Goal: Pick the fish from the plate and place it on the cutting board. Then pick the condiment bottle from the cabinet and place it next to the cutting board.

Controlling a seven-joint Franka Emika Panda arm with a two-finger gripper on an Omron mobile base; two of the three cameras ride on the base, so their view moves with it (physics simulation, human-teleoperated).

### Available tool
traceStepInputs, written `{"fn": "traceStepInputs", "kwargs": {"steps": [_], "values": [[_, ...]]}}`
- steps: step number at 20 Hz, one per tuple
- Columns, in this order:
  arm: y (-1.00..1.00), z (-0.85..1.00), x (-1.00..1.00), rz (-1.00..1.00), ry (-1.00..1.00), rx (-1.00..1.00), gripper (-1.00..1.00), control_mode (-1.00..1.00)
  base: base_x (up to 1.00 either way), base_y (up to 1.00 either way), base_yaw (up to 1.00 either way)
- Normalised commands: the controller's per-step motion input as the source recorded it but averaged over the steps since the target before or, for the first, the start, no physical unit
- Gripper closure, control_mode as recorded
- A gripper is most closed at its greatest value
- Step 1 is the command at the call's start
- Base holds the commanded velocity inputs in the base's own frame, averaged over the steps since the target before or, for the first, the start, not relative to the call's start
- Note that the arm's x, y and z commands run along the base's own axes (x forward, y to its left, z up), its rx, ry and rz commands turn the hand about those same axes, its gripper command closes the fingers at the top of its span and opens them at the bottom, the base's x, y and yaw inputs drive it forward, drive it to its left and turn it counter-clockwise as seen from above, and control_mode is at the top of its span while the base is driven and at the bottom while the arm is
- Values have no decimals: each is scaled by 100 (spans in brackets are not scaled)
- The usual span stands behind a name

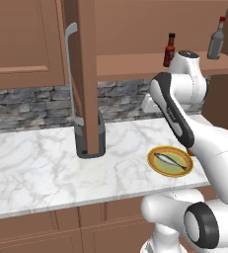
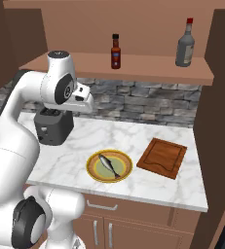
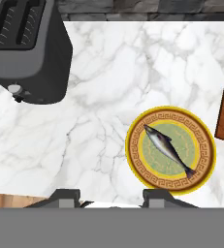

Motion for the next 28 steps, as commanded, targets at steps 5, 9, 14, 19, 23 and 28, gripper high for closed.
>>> {"fn": "traceStepInputs", "kwargs": {"steps": [5,9,14,19,23,28], "values": [[-1,0,-10,0,0,0,-100,-100,0,0,0],[-11,-6,-26,0,0,0,-100,-100,0,0,0],[-16,-11,-21,0,0,-1,-100,-100,0,0,0],[-18,-12,-8,0,0,-3,-100,-100,0,0,0],[-16,-18,0,0,0,-6,-100,-100,0,0,0],[-17,-22,0,0,0,-8,-100,-100,0,0,0]]}}
